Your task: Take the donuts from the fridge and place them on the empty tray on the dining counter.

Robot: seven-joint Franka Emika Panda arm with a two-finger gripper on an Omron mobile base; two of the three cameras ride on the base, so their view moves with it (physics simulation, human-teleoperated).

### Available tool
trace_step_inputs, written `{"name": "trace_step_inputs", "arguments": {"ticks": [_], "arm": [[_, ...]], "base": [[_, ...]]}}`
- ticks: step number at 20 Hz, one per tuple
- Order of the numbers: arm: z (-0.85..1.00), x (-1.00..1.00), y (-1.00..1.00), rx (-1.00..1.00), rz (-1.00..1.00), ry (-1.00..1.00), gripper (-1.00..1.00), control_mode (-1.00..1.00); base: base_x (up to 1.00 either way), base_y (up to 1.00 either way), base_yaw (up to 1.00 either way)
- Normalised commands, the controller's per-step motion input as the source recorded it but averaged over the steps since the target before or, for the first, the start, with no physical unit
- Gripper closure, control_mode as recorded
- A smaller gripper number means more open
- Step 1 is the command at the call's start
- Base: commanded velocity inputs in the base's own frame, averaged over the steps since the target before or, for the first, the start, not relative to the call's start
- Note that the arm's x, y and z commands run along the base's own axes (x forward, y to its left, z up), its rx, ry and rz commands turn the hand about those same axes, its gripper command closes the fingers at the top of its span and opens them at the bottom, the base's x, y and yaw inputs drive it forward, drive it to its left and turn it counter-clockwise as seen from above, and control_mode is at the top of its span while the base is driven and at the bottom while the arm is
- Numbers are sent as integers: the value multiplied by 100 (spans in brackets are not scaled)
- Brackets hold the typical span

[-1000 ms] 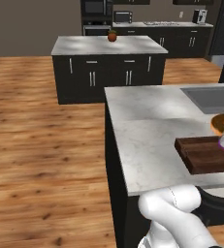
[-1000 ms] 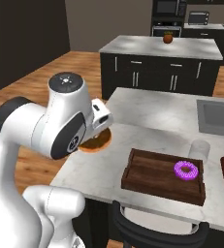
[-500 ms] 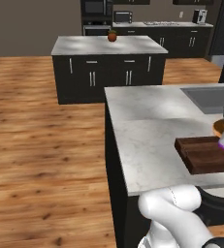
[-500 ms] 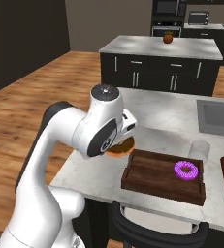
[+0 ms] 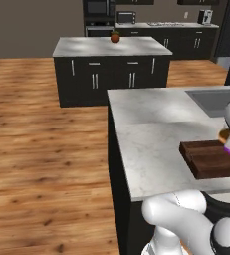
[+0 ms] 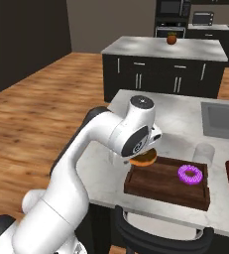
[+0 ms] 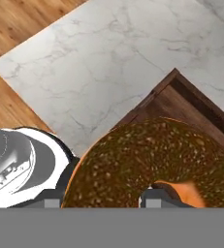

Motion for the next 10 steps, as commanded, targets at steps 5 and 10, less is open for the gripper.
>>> {"name": "trace_step_inputs", "arguments": {"ticks": [5,10], "arm": [[-65,48,-12,0,0,8,100,-100],[-65,54,0,0,0,0,100,-100]], "base": [[0,0,0],[0,0,0]]}}
